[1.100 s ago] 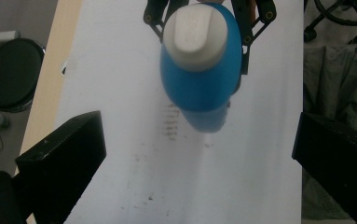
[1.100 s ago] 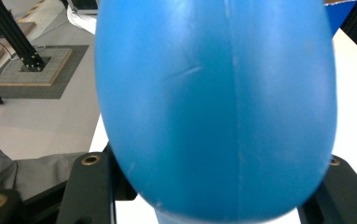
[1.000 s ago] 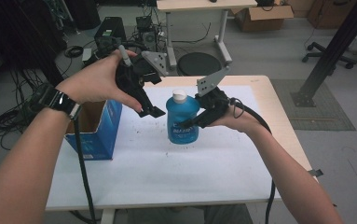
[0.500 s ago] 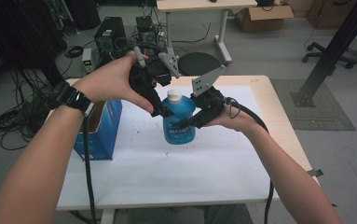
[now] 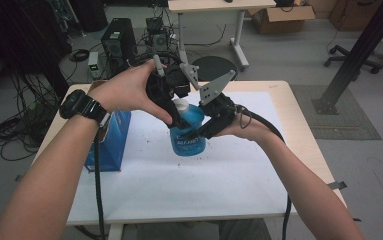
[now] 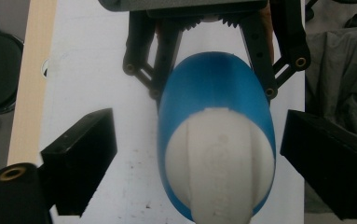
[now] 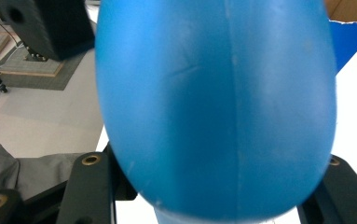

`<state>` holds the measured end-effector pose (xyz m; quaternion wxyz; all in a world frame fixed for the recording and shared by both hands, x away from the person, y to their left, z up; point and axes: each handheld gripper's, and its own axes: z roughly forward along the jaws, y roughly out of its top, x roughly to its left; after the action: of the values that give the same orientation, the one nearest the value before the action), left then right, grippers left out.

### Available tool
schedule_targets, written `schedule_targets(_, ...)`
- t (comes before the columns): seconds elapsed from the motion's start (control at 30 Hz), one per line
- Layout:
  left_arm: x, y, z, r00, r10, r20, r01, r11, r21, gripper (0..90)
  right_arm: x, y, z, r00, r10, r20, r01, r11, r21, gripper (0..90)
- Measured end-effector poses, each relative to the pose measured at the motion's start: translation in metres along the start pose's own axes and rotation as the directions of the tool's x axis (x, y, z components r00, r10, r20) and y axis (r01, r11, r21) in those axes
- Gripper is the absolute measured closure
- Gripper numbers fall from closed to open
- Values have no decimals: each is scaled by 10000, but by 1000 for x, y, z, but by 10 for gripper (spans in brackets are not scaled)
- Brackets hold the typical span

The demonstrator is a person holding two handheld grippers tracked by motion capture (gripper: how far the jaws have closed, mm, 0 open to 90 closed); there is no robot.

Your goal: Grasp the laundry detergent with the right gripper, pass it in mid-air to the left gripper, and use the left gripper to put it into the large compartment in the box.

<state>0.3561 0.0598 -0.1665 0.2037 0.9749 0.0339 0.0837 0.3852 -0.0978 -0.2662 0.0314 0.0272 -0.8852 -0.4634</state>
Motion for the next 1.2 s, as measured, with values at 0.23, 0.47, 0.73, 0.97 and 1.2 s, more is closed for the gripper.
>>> schedule_targets(0.23, 1, -1, 2, 9998, -122, 170, 119, 9997, 191, 197, 0, 1, 1, 10000, -38, -34, 38, 10000, 27, 427)
schedule_targets(0.47, 1, -1, 3, 9998, -78, 192, 73, 9996, 268, 246, 1, 0, 1, 10000, -77, 36, 77, 9999, 84, 427)
schedule_targets(0.73, 1, -1, 3, 9995, -80, 307, 70, 9994, 342, 290, 0, 0, 3, 10000, -57, 8, 57, 9999, 101, 427)
schedule_targets(0.97, 0, -2, 2, 9993, -109, 345, 93, 9989, 450, 313, 0, -1, 4, 10000, -70, 16, 70, 9998, 163, 427)
schedule_targets(1.2, 0, -2, 3, 9990, -99, 429, 78, 9987, 506, 355, 0, -2, 4, 10000, -44, 63, 43, 9999, 164, 427)
